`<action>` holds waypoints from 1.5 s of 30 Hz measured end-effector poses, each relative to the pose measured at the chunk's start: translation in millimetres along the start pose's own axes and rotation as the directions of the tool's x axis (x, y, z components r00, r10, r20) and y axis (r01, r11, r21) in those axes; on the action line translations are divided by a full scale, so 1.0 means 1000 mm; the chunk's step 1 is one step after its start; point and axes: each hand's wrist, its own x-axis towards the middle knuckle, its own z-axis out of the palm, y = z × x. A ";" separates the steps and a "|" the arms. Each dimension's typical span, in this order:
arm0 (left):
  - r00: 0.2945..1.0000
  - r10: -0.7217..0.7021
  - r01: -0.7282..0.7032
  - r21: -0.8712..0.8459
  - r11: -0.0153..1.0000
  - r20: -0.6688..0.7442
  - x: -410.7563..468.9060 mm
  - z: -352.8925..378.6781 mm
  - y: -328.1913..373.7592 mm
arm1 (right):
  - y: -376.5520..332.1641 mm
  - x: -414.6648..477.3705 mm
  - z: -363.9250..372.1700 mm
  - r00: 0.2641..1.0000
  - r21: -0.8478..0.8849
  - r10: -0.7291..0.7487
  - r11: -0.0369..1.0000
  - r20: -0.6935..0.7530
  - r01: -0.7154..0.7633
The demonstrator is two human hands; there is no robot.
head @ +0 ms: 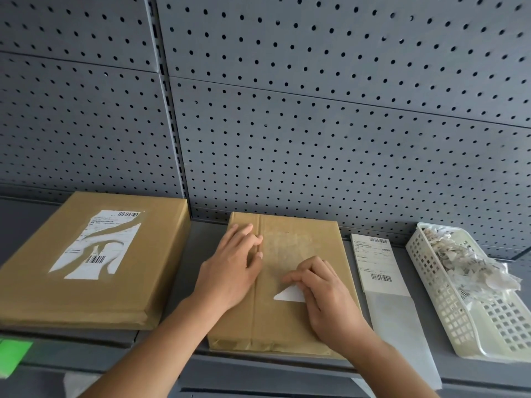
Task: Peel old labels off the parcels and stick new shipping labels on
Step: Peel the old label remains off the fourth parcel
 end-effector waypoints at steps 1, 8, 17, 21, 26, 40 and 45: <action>1.000 0.002 -0.002 -0.002 1.000 -0.001 0.000 0.000 0.000 | 0.000 -0.002 -0.001 1.000 0.002 -0.002 1.000 -0.004 0.002; 1.000 -0.008 0.008 0.005 1.000 0.015 0.001 0.000 -0.001 | 0.005 -0.011 -0.018 0.967 0.267 0.214 0.948 -0.135 -0.173; 1.000 0.000 0.000 0.032 0.999 0.020 0.001 0.001 -0.003 | 0.006 -0.018 -0.044 0.840 0.506 0.465 0.815 -0.279 -0.283; 1.000 0.008 -0.008 0.035 0.999 0.011 0.001 0.001 -0.004 | 0.003 -0.019 -0.064 0.794 0.601 0.547 0.738 -0.265 -0.308; 1.000 0.008 -0.008 0.035 0.999 0.008 0.002 0.002 -0.006 | 0.011 -0.024 -0.081 0.760 0.636 0.587 0.706 -0.280 -0.311; 0.999 0.036 -0.036 0.049 0.998 -0.014 0.005 0.005 -0.010 | 0.048 -0.054 -0.135 0.592 0.471 0.618 0.783 -0.517 -0.406; 0.999 0.050 -0.050 0.034 0.998 -0.017 0.010 0.007 -0.017 | 0.073 -0.076 -0.158 0.519 0.304 0.610 0.772 -0.599 -0.558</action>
